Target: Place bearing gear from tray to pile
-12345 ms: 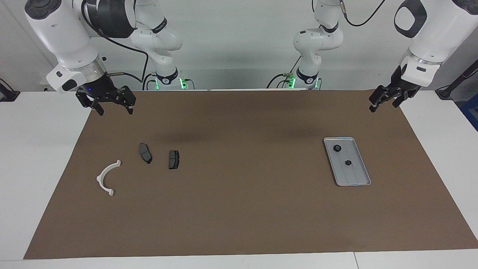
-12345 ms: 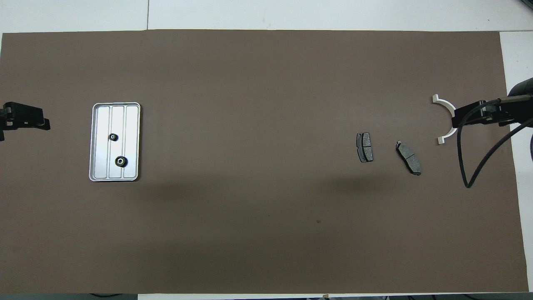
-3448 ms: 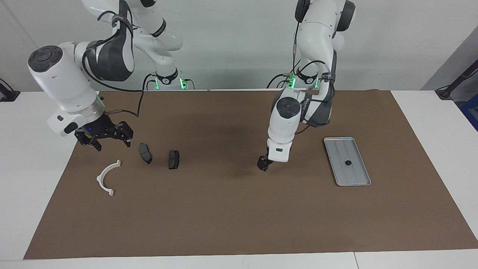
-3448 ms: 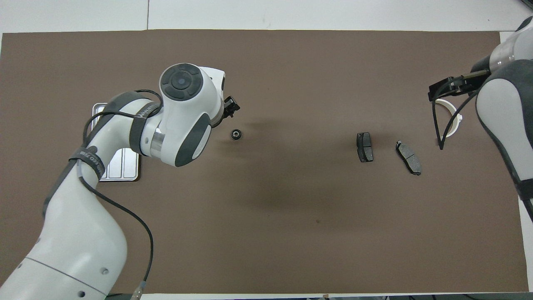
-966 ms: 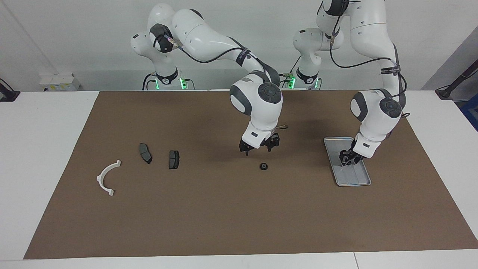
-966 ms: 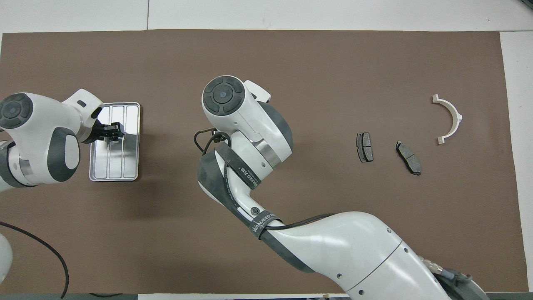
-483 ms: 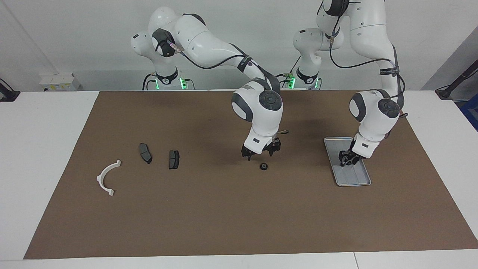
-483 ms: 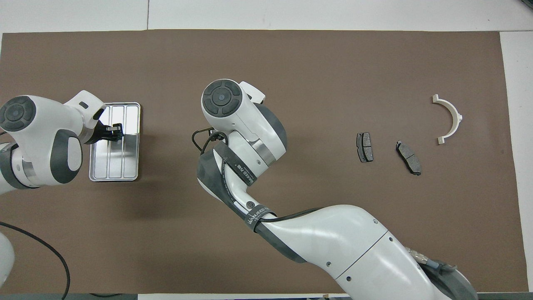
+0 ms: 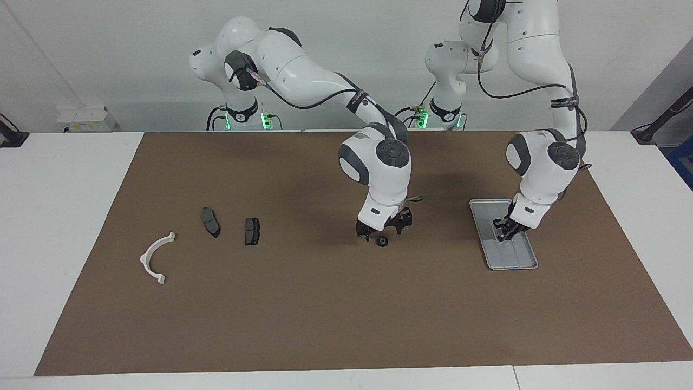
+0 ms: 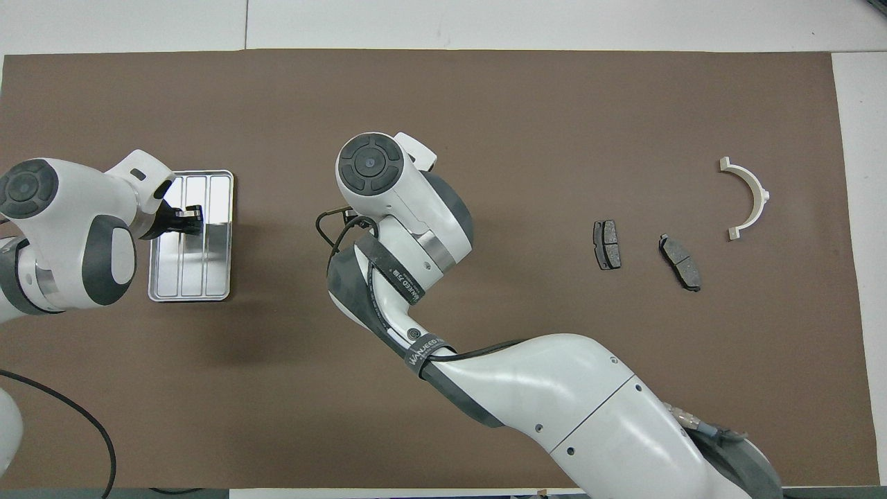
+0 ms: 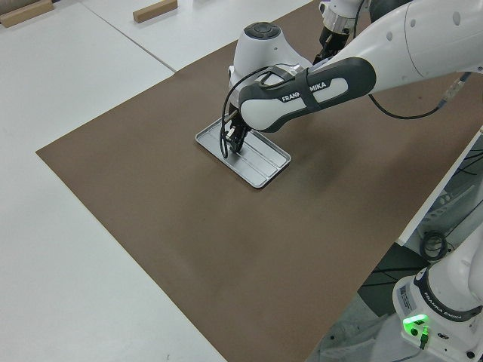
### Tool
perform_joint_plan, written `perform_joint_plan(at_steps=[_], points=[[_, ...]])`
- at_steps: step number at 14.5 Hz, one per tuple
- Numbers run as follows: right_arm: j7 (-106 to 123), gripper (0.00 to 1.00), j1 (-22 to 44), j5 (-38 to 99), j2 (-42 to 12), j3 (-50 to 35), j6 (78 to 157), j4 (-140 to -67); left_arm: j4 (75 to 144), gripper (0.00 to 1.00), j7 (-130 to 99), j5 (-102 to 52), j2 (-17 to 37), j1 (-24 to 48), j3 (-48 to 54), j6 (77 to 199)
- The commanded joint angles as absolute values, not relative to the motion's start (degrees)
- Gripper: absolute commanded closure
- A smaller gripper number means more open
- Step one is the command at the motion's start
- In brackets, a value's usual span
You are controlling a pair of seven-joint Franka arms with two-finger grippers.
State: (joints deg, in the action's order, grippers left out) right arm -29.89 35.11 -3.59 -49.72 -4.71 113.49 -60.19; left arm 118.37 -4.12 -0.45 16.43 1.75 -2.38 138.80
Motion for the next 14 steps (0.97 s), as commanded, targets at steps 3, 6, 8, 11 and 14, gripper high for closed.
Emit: perform_joint_plan(at_steps=[3,6,8,11,14], points=[[-28.9,0.00,35.2,-3.8,-53.3,-5.3,116.8,-58.1,116.7,1.00,-6.1,-0.1,15.2,1.0,-2.1,134.9],[-29.0,0.00,35.2,-3.7,-53.2,-5.4,116.5,-58.4,115.7,1.00,-6.4,-0.1,13.4,1.1,-2.1,131.5],[-29.0,0.00,35.2,-3.6,-53.2,-5.4,116.5,-58.5,115.0,1.00,-6.5,-0.2,12.3,1.0,-2.1,129.6],[-29.1,0.00,35.2,-3.5,-53.1,-5.4,116.6,-58.6,114.7,1.00,-7.9,-0.2,12.4,1.0,-2.1,129.4],[-29.2,0.00,35.3,-3.3,-52.8,-5.4,116.6,-58.9,114.6,1.00,-8.7,-0.2,11.1,1.1,-2.1,128.1]])
